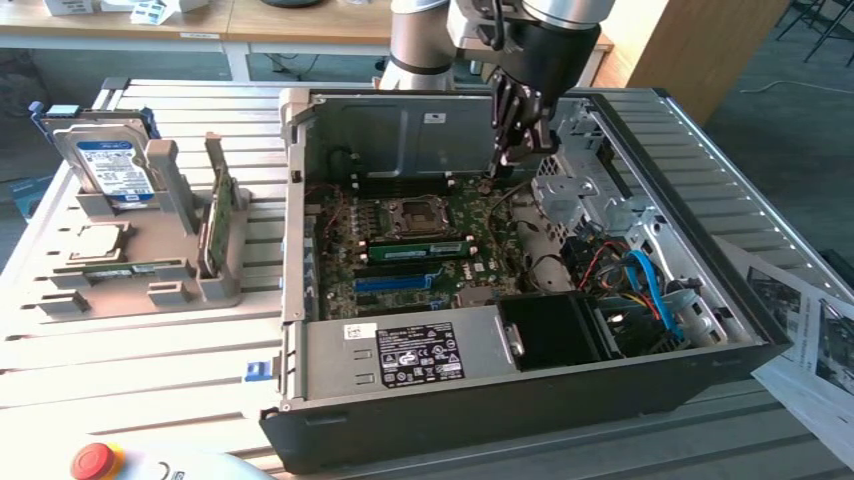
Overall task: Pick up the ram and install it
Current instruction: 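Press down the ram until it locks into place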
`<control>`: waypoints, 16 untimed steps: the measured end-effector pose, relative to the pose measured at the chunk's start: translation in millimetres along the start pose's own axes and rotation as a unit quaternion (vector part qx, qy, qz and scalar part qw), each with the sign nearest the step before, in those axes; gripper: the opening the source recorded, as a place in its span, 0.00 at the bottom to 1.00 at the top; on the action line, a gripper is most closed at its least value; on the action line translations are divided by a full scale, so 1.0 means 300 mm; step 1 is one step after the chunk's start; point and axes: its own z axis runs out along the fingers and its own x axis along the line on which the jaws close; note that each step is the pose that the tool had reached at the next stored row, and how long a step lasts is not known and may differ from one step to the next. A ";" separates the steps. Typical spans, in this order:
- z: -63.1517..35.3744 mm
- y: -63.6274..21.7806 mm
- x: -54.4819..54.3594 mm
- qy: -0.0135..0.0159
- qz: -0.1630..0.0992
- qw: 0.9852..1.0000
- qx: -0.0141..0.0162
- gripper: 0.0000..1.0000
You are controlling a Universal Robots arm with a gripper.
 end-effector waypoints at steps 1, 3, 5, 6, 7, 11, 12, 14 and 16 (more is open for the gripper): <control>0.001 0.000 0.000 0.000 0.000 1.000 0.000 0.11; 0.004 0.000 0.000 0.000 0.000 1.000 0.000 0.11; 0.007 0.000 0.000 0.000 0.000 1.000 0.000 0.11; 0.008 0.000 0.000 0.000 0.000 1.000 0.000 0.11; 0.010 0.000 0.000 0.000 0.000 1.000 0.000 0.11; 0.015 -0.001 0.000 0.000 0.000 1.000 0.000 0.11; 0.016 -0.001 0.000 0.000 0.000 1.000 0.000 0.11; 0.019 -0.001 0.000 0.000 0.000 1.000 0.000 0.11; 0.021 -0.001 0.000 0.000 0.000 1.000 0.000 0.11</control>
